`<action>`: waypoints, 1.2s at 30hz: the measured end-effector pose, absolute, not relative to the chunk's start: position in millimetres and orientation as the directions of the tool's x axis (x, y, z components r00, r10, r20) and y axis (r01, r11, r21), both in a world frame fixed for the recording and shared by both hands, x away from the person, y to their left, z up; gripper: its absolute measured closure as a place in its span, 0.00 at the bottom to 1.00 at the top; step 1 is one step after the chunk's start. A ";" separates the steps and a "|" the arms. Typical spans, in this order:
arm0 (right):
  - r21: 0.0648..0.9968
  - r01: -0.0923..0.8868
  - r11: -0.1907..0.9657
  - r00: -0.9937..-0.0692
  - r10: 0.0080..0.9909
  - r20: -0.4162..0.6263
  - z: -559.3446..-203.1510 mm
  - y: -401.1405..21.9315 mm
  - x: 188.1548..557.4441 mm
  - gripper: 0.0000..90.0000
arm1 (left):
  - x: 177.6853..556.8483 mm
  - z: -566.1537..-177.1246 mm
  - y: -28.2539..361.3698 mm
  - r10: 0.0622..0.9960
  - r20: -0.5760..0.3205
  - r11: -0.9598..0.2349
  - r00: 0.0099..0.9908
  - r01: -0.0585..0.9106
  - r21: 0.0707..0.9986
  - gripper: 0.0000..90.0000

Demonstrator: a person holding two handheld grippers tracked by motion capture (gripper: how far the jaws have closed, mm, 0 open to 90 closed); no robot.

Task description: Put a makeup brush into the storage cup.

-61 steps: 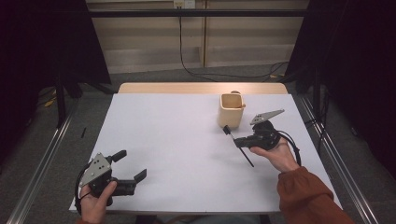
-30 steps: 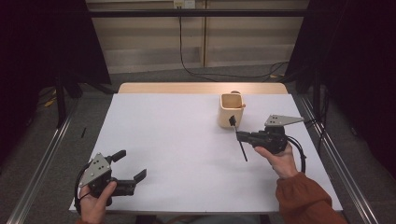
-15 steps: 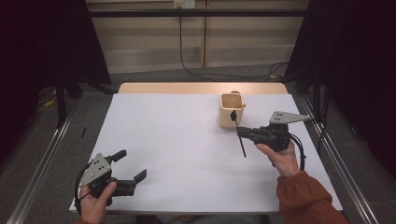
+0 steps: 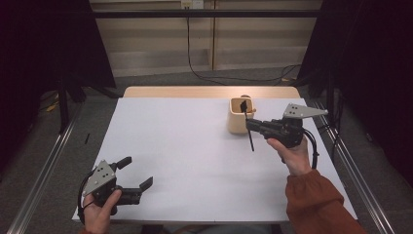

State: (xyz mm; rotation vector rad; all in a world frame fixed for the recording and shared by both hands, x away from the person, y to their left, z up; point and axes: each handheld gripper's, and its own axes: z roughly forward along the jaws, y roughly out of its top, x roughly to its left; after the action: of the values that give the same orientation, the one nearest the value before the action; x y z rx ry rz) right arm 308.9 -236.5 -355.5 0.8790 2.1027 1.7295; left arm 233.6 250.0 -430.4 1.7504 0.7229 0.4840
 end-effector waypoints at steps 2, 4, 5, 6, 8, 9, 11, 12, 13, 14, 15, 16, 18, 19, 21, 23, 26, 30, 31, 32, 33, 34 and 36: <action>0.958 0.270 0.093 -0.775 0.612 0.159 -352.3 -236.3 311.8 0.95 | 233.4 -430.4 249.9 0.682 -0.036 -0.188 0.730 0.222 0.957 0.02; 0.959 0.272 0.086 -0.772 0.614 0.164 -349.2 -236.2 315.6 0.95 | 233.4 -430.2 249.9 0.680 -0.035 -0.187 0.732 0.219 0.958 0.02; 0.959 0.271 0.087 -0.771 0.616 0.162 -347.8 -236.0 317.4 0.95 | 233.4 -430.2 250.0 0.681 -0.034 -0.188 0.731 0.219 0.957 0.02; 0.959 0.270 0.087 -0.771 0.617 0.161 -346.4 -235.9 319.2 0.95 | 233.5 -430.3 250.1 0.681 -0.034 -0.188 0.731 0.220 0.957 0.02; 0.959 0.270 0.084 -0.770 0.618 0.163 -343.7 -235.7 322.5 0.95 | 233.5 -430.3 250.4 0.681 -0.035 -0.186 0.731 0.219 0.958 0.02; 0.960 0.267 0.082 -0.768 0.620 0.161 -342.3 -235.6 323.9 0.95 | 233.5 -430.3 250.4 0.683 -0.033 -0.187 0.730 0.219 0.958 0.02; 0.961 0.265 0.078 -0.767 0.621 0.161 -339.6 -235.4 326.6 0.95 | 233.6 -430.3 250.2 0.682 -0.034 -0.189 0.730 0.220 0.957 0.02; 0.962 0.262 0.078 -0.767 0.621 0.159 -338.4 -235.1 327.8 0.95 | 233.6 -430.3 250.0 0.683 -0.033 -0.189 0.730 0.220 0.957 0.02; 0.962 0.262 0.079 -0.767 0.622 0.157 -337.1 -234.7 329.0 0.95 | 233.6 -430.4 249.9 0.683 -0.033 -0.189 0.730 0.220 0.957 0.02; 0.962 0.259 0.083 -0.766 0.625 0.153 -335.9 -234.2 330.6 0.95 | 233.7 -430.4 249.9 0.682 -0.033 -0.190 0.731 0.220 0.957 0.02; 0.962 0.260 0.083 -0.764 0.627 0.152 -334.9 -233.6 332.0 0.95 | 233.8 -430.5 249.9 0.682 -0.034 -0.189 0.730 0.221 0.957 0.02; 0.963 0.258 0.079 -0.763 0.628 0.153 -334.1 -233.1 333.6 0.95 | 233.6 -430.5 249.8 0.683 -0.036 -0.187 0.729 0.223 0.957 0.02; 0.963 0.255 0.080 -0.762 0.629 0.150 -332.4 -231.8 336.4 0.95 | 233.7 -430.4 249.9 0.683 -0.034 -0.190 0.730 0.222 0.956 0.02; 0.964 0.254 0.082 -0.763 0.629 0.147 -331.5 -231.2 337.8 0.95 | 233.7 -430.5 249.8 0.683 -0.035 -0.190 0.729 0.223 0.956 0.02; 0.965 0.251 0.083 -0.762 0.632 0.144 -329.5 -229.9 340.8 0.95 | 233.7 -430.5 249.4 0.681 -0.031 -0.192 0.731 0.220 0.956 0.02; 0.966 0.247 0.082 -0.758 0.637 0.140 -327.1 -228.6 344.6 0.95 | 234.0 -430.5 249.1 0.678 -0.030 -0.195 0.734 0.219 0.956 0.02; 0.966 0.244 0.082 -0.753 0.644 0.136 -324.8 -227.1 349.5 0.95 | 233.9 -430.4 249.0 0.678 -0.030 -0.193 0.735 0.218 0.957 0.02; 0.967 0.246 0.071 -0.740 0.658 0.140 -322.0 -225.8 357.2 0.95 | 233.8 -430.4 249.5 0.680 -0.030 -0.194 0.732 0.220 0.956 0.02; 0.967 0.246 0.074 -0.738 0.660 0.137 -321.2 -225.6 358.8 0.95 | 233.8 -430.5 249.4 0.682 -0.029 -0.195 0.731 0.220 0.956 0.02; 0.967 0.245 0.065 -0.735 0.663 0.142 -320.5 -226.1 361.2 0.95 | 234.0 -430.7 249.4 0.680 -0.030 -0.195 0.733 0.220 0.956 0.02; 0.968 0.245 0.063 -0.733 0.665 0.142 -320.1 -226.5 362.8 0.95 | 234.3 -430.7 249.4 0.677 -0.030 -0.198 0.736 0.221 0.955 0.02; 0.967 0.246 0.062 -0.728 0.670 0.142 -319.5 -226.7 364.8 0.95 | 234.4 -430.7 249.3 0.675 -0.030 -0.198 0.737 0.221 0.955 0.02; 0.968 0.244 0.060 -0.722 0.677 0.140 -318.3 -227.6 369.6 0.95 | 234.2 -430.7 248.7 0.676 -0.033 -0.196 0.737 0.222 0.955 0.02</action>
State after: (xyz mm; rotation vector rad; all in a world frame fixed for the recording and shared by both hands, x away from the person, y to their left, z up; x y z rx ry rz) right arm 369.6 -227.6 -318.3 0.9226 1.9941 1.7041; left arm 234.2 248.7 -430.7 1.7600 0.7097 0.4788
